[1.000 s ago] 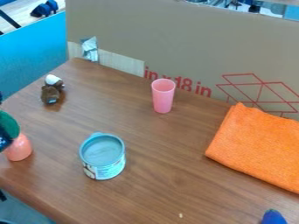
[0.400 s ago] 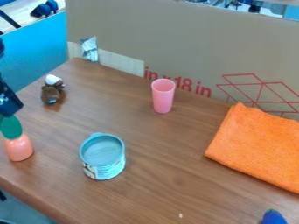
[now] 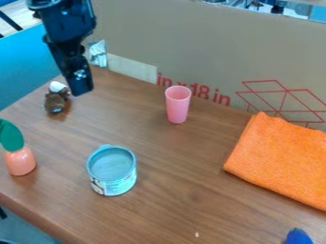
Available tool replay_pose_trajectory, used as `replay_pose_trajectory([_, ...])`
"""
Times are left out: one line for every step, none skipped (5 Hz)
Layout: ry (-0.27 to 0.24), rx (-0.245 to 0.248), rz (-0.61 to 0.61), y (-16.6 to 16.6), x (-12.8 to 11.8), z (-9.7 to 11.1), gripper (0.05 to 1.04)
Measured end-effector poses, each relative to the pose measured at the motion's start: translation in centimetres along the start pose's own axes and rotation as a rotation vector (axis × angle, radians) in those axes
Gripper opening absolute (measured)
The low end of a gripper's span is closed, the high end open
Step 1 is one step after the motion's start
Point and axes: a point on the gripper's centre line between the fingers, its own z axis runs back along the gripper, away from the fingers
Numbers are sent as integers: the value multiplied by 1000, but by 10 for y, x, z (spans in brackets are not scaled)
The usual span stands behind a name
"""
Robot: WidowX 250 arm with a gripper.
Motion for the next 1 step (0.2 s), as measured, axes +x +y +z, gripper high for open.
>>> replay_pose_trajectory([43, -35, -41, 3, 21, -19, 1005])
